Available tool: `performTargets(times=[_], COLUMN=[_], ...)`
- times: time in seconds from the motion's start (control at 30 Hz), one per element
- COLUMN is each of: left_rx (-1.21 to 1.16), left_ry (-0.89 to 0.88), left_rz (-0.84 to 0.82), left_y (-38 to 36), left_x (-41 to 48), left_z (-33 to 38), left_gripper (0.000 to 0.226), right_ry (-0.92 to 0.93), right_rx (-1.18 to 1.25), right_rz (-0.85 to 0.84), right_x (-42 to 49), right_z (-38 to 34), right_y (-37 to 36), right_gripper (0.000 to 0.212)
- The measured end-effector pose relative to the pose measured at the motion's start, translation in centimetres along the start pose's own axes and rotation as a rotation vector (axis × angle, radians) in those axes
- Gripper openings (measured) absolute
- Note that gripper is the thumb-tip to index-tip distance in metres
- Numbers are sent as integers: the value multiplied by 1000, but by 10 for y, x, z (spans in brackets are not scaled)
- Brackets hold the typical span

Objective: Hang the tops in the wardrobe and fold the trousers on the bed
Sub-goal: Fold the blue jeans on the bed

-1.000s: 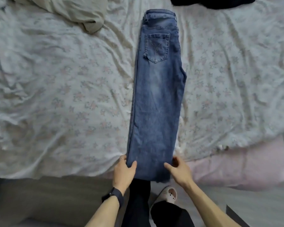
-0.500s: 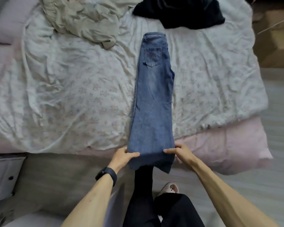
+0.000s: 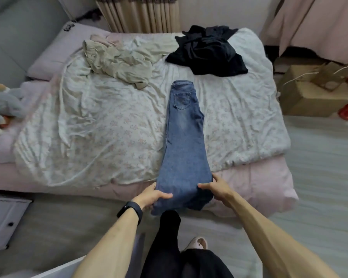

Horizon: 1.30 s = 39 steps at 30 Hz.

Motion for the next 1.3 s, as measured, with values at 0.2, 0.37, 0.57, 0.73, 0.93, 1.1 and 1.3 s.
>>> performTargets(times=[0.2, 0.37, 0.57, 0.73, 0.93, 1.1, 1.3], left_rx=[33, 145, 96, 122, 58, -61, -34], left_ry=[68, 103, 100, 145, 103, 171, 185], left_rz=[52, 20, 45, 17, 75, 31, 251], left_y=[-4, -8, -5, -1, -9, -26, -22], left_x=[-23, -39, -42, -49, -51, -61, -74], left_z=[-12, -26, -43, -52, -52, -67, -91], left_gripper=[36, 36, 32, 16, 9, 5, 38], right_ry=[-78, -70, -104, -125, -170, -173, -144], right_rx=[-94, 0, -86, -111, -71, -20, -115], right_rz=[-36, -122, -60, -51, -7, 21, 96], right_x=[-21, -34, -33, -26, -23, -21, -27], right_z=[24, 43, 77, 96, 118, 130, 150], right_y=[11, 1, -1, -1, 0, 5, 11], right_gripper=[23, 55, 50, 36, 19, 19, 20])
Point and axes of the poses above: each hand's wrist, its own x-axis towards the middle knuckle, its own y-axis out of the back of the hand, z = x × y, the point moved 4 cm from there along x, towards the middle knuckle, and after that the axes turned 12 degrees about -y, right-handed, at the moved point
